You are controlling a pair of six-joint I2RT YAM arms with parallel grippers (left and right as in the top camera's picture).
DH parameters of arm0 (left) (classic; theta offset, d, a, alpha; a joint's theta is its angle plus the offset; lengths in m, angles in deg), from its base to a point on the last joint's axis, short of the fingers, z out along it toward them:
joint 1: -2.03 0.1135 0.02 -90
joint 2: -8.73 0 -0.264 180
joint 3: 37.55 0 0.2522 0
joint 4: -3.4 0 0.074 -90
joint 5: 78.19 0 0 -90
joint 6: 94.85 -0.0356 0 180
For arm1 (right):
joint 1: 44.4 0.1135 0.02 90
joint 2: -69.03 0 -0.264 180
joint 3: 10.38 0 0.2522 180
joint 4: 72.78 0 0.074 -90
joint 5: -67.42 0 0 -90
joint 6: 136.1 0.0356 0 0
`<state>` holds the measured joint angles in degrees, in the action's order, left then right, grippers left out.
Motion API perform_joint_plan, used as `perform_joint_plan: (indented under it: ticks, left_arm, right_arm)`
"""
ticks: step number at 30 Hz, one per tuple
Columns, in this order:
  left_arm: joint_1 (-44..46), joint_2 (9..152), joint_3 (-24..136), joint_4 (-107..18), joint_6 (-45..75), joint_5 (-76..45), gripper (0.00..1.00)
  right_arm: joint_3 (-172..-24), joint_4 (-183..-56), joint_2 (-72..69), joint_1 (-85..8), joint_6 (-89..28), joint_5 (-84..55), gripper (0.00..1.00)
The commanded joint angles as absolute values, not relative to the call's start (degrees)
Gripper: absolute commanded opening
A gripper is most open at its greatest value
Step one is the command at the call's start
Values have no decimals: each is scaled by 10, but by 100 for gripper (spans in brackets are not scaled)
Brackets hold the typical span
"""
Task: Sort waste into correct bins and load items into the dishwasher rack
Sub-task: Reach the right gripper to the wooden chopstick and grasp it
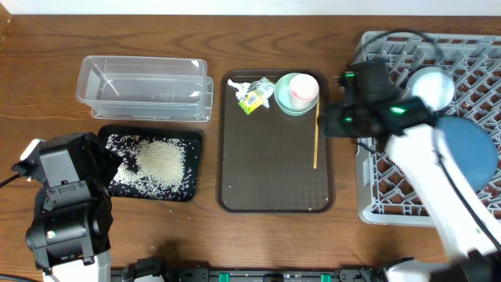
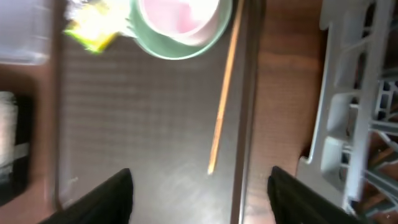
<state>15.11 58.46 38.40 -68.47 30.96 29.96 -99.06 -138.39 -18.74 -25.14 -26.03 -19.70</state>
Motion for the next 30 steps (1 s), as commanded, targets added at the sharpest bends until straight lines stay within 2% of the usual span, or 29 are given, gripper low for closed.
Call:
perform_joint_plan:
  ticks: [1,7,23,27,30]
  left_arm:
    - [153,585,391,-686,310,304,94]
    - [153,585,391,-686,310,304,94]
    - [153,585,391,-686,310,304,94]
    - [153,585,391,-686,310,304,94]
    - [153,585,391,-686,310,304,94]
  right_arm:
    - [-990,-1362,-246,-230,-198,-284,56]
    - [-990,-1314,-338,-214,-192,-243,47]
    - [-990,-1292,-474,-214,-183,-262,42]
    - [-990,-1293,-477,-214,-183,-262,25]
    - [-991,-1298,-470,-215,-182,-248,8]
